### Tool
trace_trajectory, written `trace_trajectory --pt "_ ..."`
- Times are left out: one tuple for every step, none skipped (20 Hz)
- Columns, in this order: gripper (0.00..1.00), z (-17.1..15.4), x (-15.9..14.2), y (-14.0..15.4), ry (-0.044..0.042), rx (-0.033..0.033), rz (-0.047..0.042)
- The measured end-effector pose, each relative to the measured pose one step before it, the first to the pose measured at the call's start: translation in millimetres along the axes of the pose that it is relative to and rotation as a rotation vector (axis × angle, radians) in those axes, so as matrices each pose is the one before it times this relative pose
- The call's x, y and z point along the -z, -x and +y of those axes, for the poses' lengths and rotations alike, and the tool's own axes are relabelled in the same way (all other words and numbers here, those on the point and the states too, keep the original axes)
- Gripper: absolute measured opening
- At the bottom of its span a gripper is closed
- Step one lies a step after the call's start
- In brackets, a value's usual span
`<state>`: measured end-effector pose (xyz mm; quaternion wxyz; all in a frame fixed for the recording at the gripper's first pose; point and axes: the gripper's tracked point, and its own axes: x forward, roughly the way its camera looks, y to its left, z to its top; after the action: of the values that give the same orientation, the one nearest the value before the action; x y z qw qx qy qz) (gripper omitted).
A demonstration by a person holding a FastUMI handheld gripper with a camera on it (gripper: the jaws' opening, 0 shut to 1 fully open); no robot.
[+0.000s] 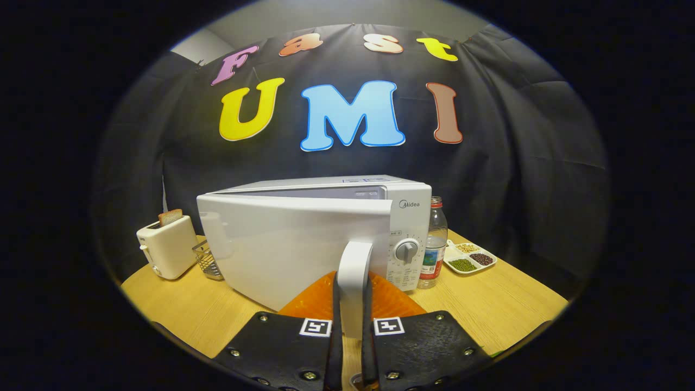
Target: Open the microwave, put the food inside, and close the microwave door.
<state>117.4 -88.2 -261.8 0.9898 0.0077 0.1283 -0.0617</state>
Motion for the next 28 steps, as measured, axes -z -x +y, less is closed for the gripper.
trace_trajectory --pt "0.14 6.01 1.53 8.66 0.00071 0.00216 -0.00526" --pt "0.14 5.6 2.82 10.67 0.00379 0.00514 -0.00442" --pt "0.14 6.98 1.15 9.21 0.00428 0.00618 -0.00651" --pt "0.14 7.24 2.6 9.38 -0.0028 0.00658 -0.00396" --pt "0.14 7.12 0.84 8.87 -0.00803 0.00923 -0.00569" --pt "0.14 6.96 1.28 7.57 -0.01393 0.01 -0.00717" --pt "0.14 6.3 0.34 6.54 -0.00758 0.01151 -0.00714" --pt "0.14 6.31 2.02 6.63 -0.00506 0.01192 -0.01062" --pt "0.14 6.43 1.0 6.41 -0.00876 0.00906 -0.00745" --pt "0.14 6.68 1.92 6.3 -0.00776 0.00803 -0.00703" --pt "0.14 7.19 1.07 6.42 -0.00012 0.00922 -0.00406" --pt "0.14 7.14 2.18 6.98 -0.00269 0.00774 -0.0039" --pt "0.14 8.38 0.86 7.06 -0.00619 0.00548 -0.00473" --pt "0.14 8.87 0.55 6.78 -0.00519 0.00649 -0.00721" --pt "0.14 9.25 0.64 7.38 -0.00308 0.00731 -0.00952" --pt "0.14 10.83 1.11 6.39 -0.00311 0.00319 -0.01075" --pt "0.14 11.6 1.14 7.49 0.00076 0.00122 -0.01106" --pt "0.14 10.9 3.06 7.42 -0.00026 0.00055 -0.00741" --pt "0.14 11.53 0.84 6.43 -0.00394 -0.00531 -0.00553" --pt "0.13 13.8 2.4 5.93 0.00454 -0.00858 -0.00516" --pt "0.13 12.28 0.95 5.46 0.01034 -0.01128 -0.00462" --pt "0.13 12.71 0.8 4.7 0.00564 -0.01611 -0.00233" --pt "0.13 13.48 0.9 3.82 0.00661 -0.0213 -0.00414" --pt "0.13 12.86 2.46 2.59 0.00636 -0.02024 0.0023" --pt "0.13 12.04 0.93 3.25 -0.00053 -0.01688 0.00232" --pt "0.13 10.16 3.24 1.96 -0.00438 -0.01447 0.0056" --pt "0.13 11.16 3.37 1.56 0.00351 -0.01153 0.00781" --pt "0.13 12.15 5.08 2.12 0.01639 -0.01463 0.00948"
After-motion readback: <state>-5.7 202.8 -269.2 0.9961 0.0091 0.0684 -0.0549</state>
